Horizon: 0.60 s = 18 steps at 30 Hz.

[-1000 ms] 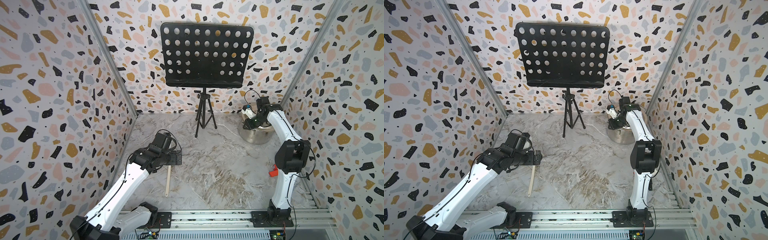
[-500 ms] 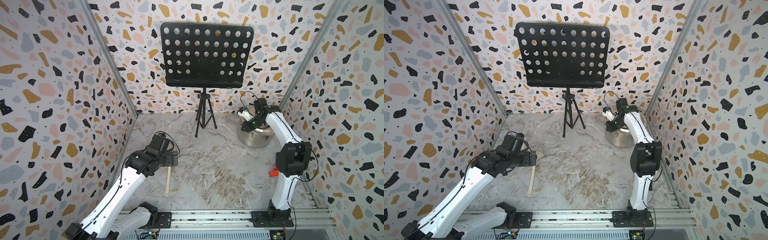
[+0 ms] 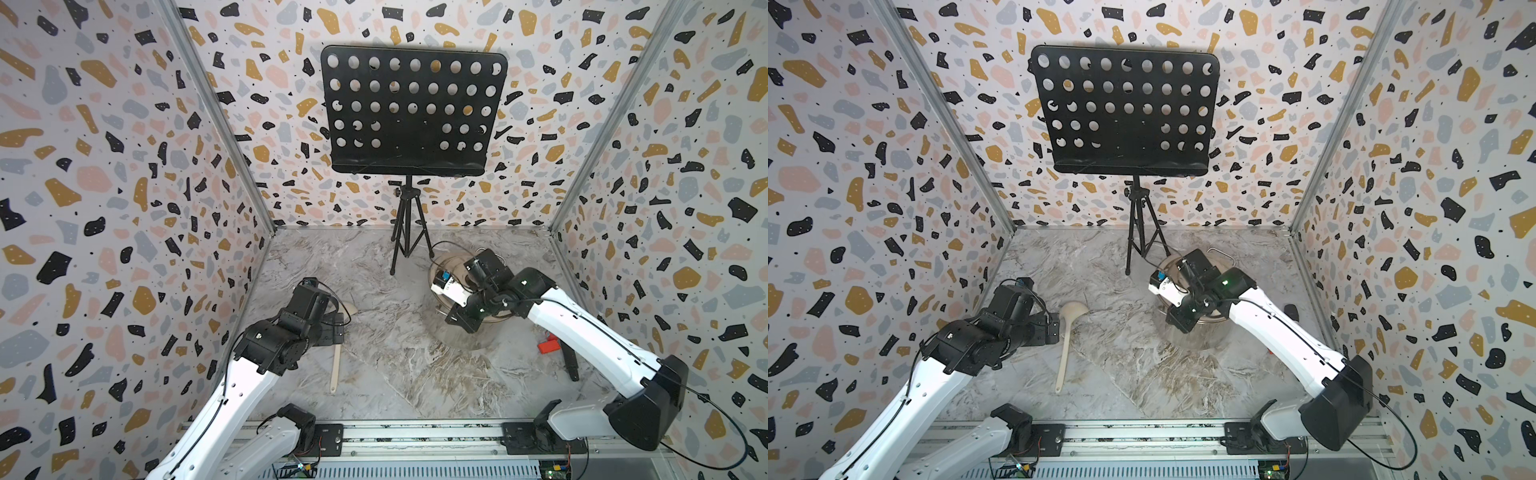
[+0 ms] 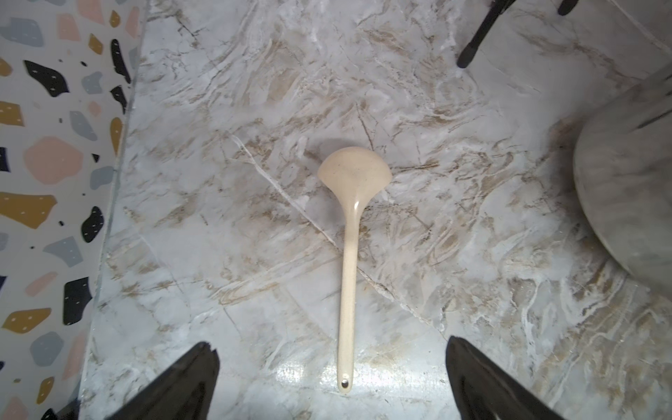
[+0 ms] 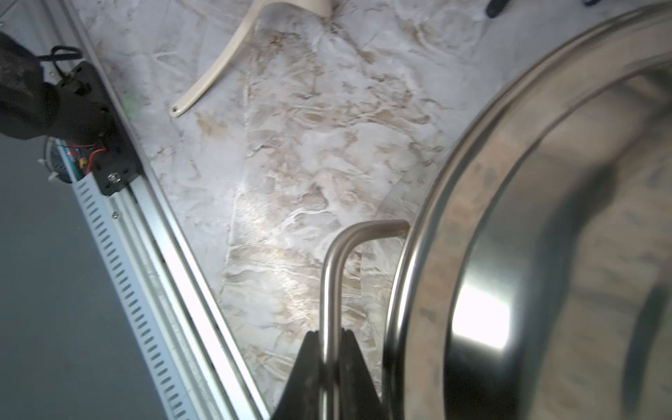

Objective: Stir the soup with a spoon
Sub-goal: Move the pan to the center of the board.

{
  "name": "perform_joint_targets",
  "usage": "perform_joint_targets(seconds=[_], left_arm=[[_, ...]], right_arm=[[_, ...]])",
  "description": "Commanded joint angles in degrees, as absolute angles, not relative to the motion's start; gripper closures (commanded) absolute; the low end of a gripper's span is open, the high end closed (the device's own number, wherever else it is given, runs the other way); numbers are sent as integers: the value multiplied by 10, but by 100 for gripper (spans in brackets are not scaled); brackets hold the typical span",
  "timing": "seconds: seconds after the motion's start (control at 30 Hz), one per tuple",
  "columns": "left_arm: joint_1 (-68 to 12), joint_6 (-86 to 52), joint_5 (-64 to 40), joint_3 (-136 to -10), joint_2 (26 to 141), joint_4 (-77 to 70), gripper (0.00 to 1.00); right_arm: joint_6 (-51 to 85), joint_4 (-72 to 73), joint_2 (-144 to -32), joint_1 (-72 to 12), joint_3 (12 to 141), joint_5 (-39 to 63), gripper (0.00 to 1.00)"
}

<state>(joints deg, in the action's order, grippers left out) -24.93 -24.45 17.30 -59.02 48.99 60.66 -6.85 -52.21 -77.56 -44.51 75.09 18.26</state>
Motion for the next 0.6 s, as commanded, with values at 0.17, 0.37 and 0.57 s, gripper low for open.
perform_joint_targets(seconds=[0.17, 0.37, 0.57], left_arm=[[-251, -245, 225, -602, 469, 628, 1], [-251, -269, 195, -586, 457, 624, 1], [-251, -275, 181, -568, 434, 609, 1]], right_arm=[[-33, -443, -794, -624, 781, 111, 100], [-51, -451, -819, -667, 797, 138, 100], [-49, -446, -818, -671, 775, 149, 100]])
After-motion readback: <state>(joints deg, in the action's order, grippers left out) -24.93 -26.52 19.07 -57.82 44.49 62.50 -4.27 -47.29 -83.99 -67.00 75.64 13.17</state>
